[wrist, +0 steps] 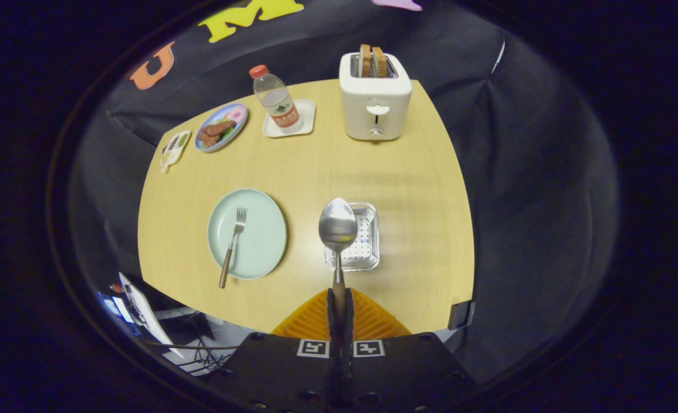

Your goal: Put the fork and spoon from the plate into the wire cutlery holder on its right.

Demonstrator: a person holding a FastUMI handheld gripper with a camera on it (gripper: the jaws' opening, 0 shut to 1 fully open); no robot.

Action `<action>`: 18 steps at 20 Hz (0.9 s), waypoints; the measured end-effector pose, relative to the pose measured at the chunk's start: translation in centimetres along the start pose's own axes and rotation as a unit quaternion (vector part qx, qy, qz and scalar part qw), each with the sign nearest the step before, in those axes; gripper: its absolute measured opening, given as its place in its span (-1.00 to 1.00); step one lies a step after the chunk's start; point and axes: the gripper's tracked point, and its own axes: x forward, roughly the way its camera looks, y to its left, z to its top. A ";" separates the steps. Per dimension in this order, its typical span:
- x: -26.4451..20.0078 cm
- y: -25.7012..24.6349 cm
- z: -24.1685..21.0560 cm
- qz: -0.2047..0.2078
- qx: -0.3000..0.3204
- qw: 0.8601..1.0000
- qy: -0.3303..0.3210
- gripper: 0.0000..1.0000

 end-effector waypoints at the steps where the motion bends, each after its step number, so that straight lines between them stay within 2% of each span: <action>1: 0.3 -0.1 -0.3 0.003 0.000 1.000 0.014 -0.99; 10: 3.8 -0.9 0.2 0.009 0.037 0.993 0.109 -0.99; 18: 6.4 -1.2 1.4 0.007 0.073 0.988 0.139 -0.95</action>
